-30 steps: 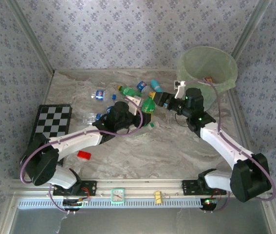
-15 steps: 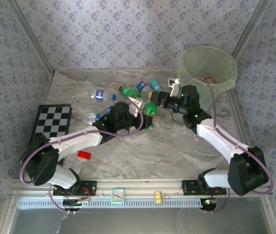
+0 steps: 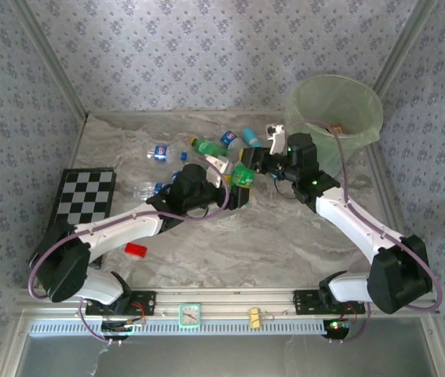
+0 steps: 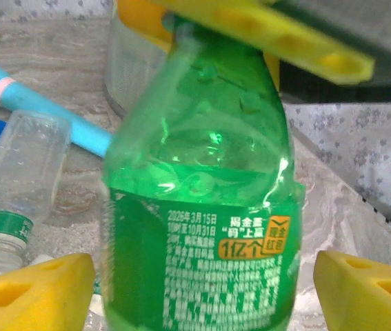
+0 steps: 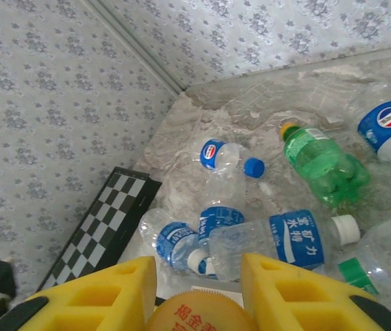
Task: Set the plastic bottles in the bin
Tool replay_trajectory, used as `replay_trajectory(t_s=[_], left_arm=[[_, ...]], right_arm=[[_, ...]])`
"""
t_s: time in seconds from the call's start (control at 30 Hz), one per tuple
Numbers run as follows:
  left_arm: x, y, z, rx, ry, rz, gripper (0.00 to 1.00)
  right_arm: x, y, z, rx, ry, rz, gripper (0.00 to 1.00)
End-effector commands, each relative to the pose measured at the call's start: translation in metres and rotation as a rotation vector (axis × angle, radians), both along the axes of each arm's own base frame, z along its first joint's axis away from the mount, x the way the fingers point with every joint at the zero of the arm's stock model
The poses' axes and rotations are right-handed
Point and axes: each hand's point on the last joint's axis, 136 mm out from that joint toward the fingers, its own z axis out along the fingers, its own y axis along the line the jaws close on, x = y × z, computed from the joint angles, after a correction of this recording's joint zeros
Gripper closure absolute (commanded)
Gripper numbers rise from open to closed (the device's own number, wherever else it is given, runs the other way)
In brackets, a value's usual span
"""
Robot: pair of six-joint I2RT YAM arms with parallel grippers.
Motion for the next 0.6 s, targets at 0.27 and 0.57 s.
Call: replay_trajectory(t_s=[0.27,0.57], left_arm=[[0.041,0.098,0.005,0.004,-0.037,0.481,0.0],[0.051,0.165,-0.033,0.034,0.095,0.732,0.0]], right_arm=[[0.014,-0.061,0.101,-0.193,-0.271,-0.205,0.65],[0.033,-0.14,0.204,-0.27,-0.523,-0.515,0.65]])
